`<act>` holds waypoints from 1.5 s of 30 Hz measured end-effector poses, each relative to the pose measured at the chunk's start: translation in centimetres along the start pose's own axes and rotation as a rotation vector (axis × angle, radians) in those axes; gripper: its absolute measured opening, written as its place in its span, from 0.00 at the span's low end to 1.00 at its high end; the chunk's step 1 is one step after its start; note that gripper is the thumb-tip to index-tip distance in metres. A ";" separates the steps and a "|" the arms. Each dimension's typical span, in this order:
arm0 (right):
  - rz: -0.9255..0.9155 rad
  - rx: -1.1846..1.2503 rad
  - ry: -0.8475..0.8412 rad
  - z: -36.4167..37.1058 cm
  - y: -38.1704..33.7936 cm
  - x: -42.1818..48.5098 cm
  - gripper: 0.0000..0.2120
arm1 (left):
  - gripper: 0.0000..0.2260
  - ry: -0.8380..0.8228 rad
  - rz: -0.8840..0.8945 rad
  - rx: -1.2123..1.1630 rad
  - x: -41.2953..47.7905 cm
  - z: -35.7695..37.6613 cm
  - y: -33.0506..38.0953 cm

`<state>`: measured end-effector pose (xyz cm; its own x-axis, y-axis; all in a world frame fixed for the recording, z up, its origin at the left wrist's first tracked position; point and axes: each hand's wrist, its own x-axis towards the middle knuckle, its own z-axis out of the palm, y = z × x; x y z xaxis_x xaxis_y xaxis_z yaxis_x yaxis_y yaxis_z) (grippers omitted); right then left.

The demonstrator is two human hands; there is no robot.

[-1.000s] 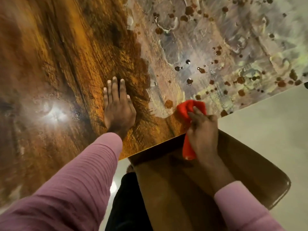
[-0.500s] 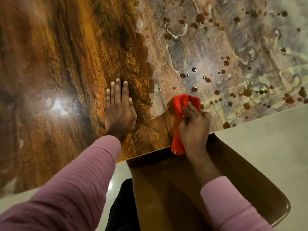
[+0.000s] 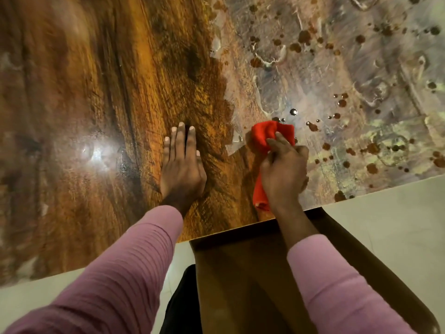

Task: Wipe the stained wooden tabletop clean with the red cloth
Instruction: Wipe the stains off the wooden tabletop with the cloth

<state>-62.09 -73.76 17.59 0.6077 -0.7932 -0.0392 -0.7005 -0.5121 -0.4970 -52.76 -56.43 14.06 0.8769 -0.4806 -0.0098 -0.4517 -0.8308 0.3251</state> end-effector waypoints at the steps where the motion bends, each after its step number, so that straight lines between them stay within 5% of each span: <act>1: 0.021 0.006 0.015 0.4 -1.0 -0.3 0.17 | 0.24 -0.001 -0.002 0.000 0.0 0.0 0.0; 8: -0.621 -0.099 -0.246 1.3 -2.3 -2.3 0.17 | 0.26 -0.016 -0.015 0.001 0.0 -0.1 0.0; 10: -0.534 -0.129 -0.212 0.9 -1.6 -0.2 0.17 | 0.25 -0.013 -0.026 0.009 0.1 -0.1 0.1; 15: 0.031 0.030 0.027 2.2 -3.5 3.3 0.19 | 0.25 -0.037 -0.017 0.032 0.0 -0.2 0.0; 17: 0.003 0.037 0.024 3.0 -5.5 2.0 0.18 | 0.25 -0.064 -0.026 0.041 0.1 -0.3 0.0; 21: -0.498 -0.050 -0.224 3.4 -5.7 -0.1 0.16 | 0.27 -0.108 -0.039 0.079 0.3 -0.4 0.1; 23: -0.609 -0.118 -0.224 2.6 -4.7 1.8 0.16 | 0.27 -0.121 -0.043 0.085 0.4 -0.5 0.2; 29: 0.059 -0.003 0.084 4.1 -6.8 5.7 0.19 | 0.28 -0.139 -0.043 0.103 0.4 -0.6 0.1; 36: -0.550 -0.155 -0.186 4.2 -7.7 5.6 0.17 | 0.28 -0.190 -0.027 0.106 0.6 -0.9 0.1; 41: 0.065 0.005 0.130 5.3 -8.5 9.9 0.19 | 0.28 -0.198 -0.021 0.089 0.5 -0.8 0.0; 43: 0.091 0.011 0.141 6.3 -10.6 9.8 0.19 | 0.28 -0.219 -0.023 0.097 0.6 -0.7 0.0; 45: -0.117 -0.025 0.004 7.0 -11.9 8.7 0.19 | 0.28 -0.232 -0.025 0.101 0.6 -0.8 0.0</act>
<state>-45.83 -72.22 17.11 0.6848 -0.7285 0.0210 -0.6339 -0.6096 -0.4759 -52.07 -56.47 14.80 0.8321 -0.5011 -0.2375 -0.4545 -0.8617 0.2257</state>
